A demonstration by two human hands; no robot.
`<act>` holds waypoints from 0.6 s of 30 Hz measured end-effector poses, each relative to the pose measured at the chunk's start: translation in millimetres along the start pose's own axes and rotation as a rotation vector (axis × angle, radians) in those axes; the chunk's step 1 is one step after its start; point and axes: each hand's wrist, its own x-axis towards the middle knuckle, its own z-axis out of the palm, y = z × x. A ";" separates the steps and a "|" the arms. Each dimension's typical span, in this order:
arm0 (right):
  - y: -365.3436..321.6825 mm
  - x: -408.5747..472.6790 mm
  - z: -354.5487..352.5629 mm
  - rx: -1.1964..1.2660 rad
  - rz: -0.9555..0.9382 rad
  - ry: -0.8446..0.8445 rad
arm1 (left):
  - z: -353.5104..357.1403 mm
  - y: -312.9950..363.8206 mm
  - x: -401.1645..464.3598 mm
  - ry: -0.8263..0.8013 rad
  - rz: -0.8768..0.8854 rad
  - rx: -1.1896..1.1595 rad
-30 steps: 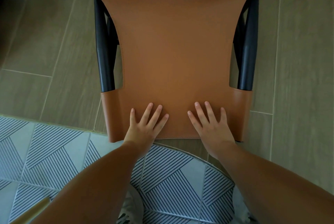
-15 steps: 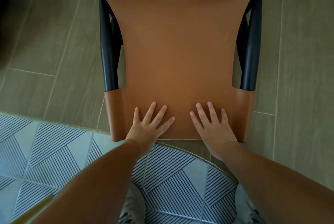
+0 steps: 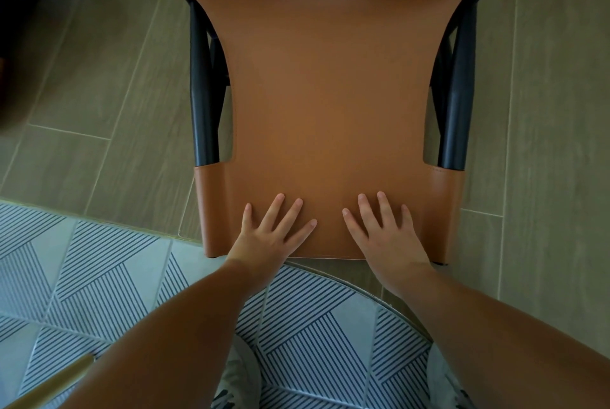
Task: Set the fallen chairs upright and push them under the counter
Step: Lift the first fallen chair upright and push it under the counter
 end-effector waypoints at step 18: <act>17.3 -30.6 -53.5 -0.001 -0.037 -0.056 | -53.9 -3.3 -25.4 -0.033 0.003 -0.025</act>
